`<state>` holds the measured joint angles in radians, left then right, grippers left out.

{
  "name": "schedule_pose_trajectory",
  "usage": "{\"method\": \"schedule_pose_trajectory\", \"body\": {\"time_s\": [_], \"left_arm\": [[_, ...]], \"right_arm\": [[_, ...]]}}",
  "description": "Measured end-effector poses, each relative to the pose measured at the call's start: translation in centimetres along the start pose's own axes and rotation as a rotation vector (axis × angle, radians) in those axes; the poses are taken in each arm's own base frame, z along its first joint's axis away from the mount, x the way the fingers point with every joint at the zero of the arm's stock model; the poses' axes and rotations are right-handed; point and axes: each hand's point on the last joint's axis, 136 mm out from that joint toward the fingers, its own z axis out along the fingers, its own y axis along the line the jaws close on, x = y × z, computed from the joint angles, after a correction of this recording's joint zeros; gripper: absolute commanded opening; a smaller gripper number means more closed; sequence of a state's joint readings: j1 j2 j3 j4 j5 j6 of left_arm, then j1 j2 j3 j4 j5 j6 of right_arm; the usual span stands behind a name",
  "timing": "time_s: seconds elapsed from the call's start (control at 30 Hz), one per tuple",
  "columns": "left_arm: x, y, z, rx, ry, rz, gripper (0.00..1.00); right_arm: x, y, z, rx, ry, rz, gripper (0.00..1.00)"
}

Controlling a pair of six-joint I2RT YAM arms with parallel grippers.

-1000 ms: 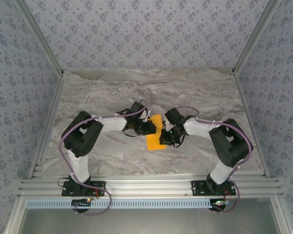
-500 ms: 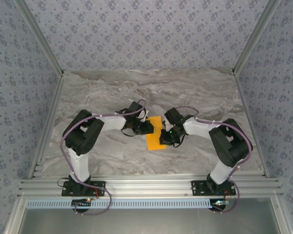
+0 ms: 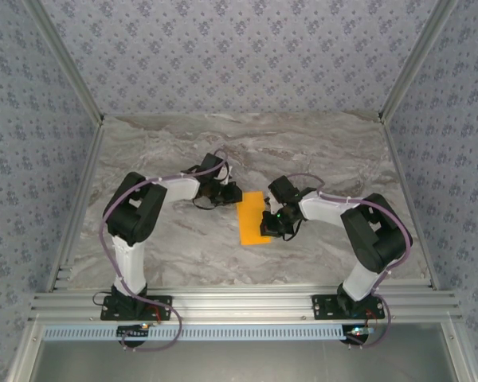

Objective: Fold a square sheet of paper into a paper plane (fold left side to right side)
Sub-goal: First fold the square sheet of paper in half at the center of the table.

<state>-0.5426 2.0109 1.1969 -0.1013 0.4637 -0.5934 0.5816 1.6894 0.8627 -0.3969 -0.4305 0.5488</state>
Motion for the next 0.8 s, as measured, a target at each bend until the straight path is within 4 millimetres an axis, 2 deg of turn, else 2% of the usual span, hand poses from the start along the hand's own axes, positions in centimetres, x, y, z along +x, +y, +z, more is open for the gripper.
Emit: {"method": "schedule_pose_trajectory", "body": {"time_s": [0.13,0.4,0.53,0.7,0.8], "left_arm": [[-1.6,0.5,0.2,-0.005,-0.007,-0.006,0.15],[-2.0,0.6,0.2,0.012,0.027,-0.017,0.17],[-3.3,1.4,-0.3,-0.008,-0.008,-0.011,0.20],[-5.4,2.4,-2.4,-0.039,-0.080,-0.015,0.21],[-6.2,1.5,-4.6,-0.024,-0.127,-0.004,0.22]], "right_arm": [[0.0,0.0,0.0,0.000,0.000,0.000,0.05],[0.0,0.1,0.0,-0.010,-0.006,0.000,0.06],[0.0,0.4,0.1,-0.041,-0.022,0.017,0.06],[0.1,1.3,0.4,-0.100,-0.035,0.042,0.09],[0.2,1.9,0.3,-0.120,-0.048,0.041,0.22]]}}
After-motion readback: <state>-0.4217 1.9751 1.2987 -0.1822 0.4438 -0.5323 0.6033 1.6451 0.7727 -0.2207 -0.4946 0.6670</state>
